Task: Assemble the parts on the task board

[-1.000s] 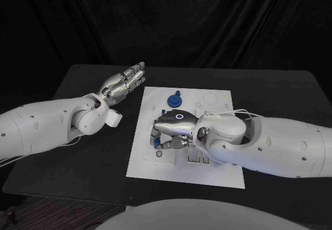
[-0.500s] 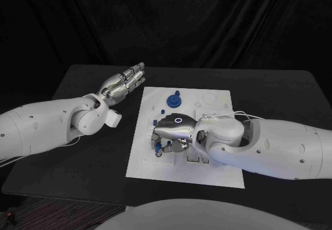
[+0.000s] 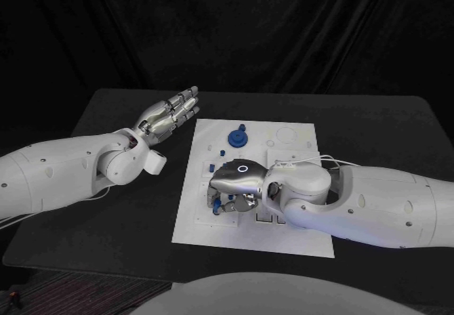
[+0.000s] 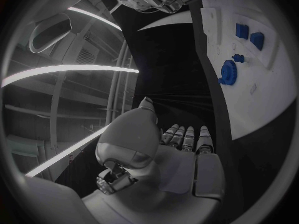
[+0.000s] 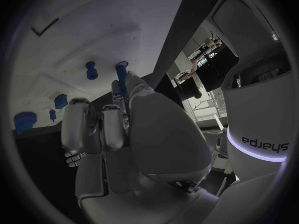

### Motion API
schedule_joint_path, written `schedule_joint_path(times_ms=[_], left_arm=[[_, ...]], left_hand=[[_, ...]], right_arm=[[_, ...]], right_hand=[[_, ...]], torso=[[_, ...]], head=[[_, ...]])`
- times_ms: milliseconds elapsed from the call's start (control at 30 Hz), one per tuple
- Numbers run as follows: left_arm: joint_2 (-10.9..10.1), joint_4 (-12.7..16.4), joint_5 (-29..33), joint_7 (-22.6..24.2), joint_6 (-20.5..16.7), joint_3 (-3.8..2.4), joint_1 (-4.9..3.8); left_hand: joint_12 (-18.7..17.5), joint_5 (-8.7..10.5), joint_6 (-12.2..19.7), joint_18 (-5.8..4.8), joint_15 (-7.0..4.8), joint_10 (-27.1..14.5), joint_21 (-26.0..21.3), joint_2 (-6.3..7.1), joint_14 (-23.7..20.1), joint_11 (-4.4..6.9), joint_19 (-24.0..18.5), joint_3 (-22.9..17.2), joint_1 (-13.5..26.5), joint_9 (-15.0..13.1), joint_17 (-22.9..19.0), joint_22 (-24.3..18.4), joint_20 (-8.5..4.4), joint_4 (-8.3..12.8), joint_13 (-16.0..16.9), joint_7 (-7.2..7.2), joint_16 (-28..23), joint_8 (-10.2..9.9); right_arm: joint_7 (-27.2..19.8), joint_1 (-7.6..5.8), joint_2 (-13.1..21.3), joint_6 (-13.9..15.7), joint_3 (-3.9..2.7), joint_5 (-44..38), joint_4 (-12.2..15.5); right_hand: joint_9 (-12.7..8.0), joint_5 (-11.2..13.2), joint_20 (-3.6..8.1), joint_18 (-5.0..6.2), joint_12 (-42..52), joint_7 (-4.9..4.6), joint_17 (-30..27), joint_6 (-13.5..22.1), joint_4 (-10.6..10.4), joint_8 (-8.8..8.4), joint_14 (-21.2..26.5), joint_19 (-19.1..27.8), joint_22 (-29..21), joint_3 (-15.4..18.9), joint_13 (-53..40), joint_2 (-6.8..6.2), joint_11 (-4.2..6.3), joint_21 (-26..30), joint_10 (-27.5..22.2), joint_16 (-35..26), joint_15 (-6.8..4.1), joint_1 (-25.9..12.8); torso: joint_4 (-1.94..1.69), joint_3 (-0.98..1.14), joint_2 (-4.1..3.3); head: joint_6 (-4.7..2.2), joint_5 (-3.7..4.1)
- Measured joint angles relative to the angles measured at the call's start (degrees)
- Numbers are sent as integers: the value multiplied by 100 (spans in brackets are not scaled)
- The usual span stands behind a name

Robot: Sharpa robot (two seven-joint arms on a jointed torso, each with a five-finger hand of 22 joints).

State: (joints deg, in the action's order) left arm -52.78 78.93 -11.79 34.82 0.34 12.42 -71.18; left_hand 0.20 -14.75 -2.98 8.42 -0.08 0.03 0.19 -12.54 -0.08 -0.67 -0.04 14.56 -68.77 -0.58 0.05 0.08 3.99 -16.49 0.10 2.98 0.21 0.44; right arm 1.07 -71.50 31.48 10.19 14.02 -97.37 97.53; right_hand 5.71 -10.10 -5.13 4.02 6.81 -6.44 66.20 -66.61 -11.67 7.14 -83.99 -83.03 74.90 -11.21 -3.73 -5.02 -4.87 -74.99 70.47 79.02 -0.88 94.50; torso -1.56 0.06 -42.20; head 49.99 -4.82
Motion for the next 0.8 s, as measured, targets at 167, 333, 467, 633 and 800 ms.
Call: schedule_joint_path(times_ms=[167, 333, 467, 633, 800], left_arm=[[4, -3, 0, 1, 15, 0, 0], [7, -8, -1, 0, 32, 0, 0], [20, -13, -1, -3, 45, 0, 0], [24, -19, -1, -6, 61, 0, 0], [29, -31, -1, -11, 77, 0, 0]], left_hand=[[0, -23, -3, 0, 0, 0, 0, 0, 0, 0, 0, 5, 0, -5, 0, 0, 0, 5, 0, 3, 0, 0], [0, -23, -40, 0, 0, -12, 0, 0, 0, -11, 0, 5, 0, -15, 0, 1, 0, 5, -3, 40, 0, 22], [0, -39, -60, 0, 0, -4, 0, -22, 0, -38, 0, 4, -22, -20, 1, 1, 0, 5, -4, 61, 0, 22], [0, -43, -61, 0, 0, -3, 0, -22, 0, -38, 0, 4, -22, -27, 1, 1, 0, 5, -5, 61, 0, 22], [0, -42, -61, 0, 0, -3, 0, -22, 0, -38, 0, 4, -22, -27, 2, 1, 0, 5, -4, 61, 0, 22]], right_arm=[[-12, 18, -6, 11, -7, -39, -13], [-27, 31, -17, 19, -13, -67, -30], [-35, 42, -21, 20, -18, -80, -39], [-44, 52, -22, 13, -21, -87, -43], [-52, 59, -20, -5, -25, -92, -43]], right_hand=[[0, 0, 0, 0, -11, 0, 0, 0, 0, -7, 0, 0, 3, 0, 0, 0, -21, 0, 21, 0, 0, 0], [3, 1, 0, 0, -14, 0, -9, 1, 0, -9, 0, 0, 4, 1, -2, 0, -4, 0, 39, 0, 0, -1], [5, 1, 0, 0, -20, 3, -12, -1, -1, 11, 0, 0, 4, 1, -7, -1, -3, 0, 40, 0, 0, -1], [7, 2, 0, 0, -21, 18, -14, -23, 0, 12, 0, 0, 4, 1, -8, -2, -3, 0, 40, 0, 0, -2], [7, 18, 0, 0, -31, 9, -19, -31, 5, 12, 0, 0, 3, 7, -8, -3, -3, 0, 40, 0, 0, -3]], torso=[[0, -1, 2], [-3, -2, 3], [-7, -3, 3], [-10, -5, 6], [-6, -5, 6]], head=[[0, -1], [0, 4], [0, 4], [0, 1], [0, -8]])
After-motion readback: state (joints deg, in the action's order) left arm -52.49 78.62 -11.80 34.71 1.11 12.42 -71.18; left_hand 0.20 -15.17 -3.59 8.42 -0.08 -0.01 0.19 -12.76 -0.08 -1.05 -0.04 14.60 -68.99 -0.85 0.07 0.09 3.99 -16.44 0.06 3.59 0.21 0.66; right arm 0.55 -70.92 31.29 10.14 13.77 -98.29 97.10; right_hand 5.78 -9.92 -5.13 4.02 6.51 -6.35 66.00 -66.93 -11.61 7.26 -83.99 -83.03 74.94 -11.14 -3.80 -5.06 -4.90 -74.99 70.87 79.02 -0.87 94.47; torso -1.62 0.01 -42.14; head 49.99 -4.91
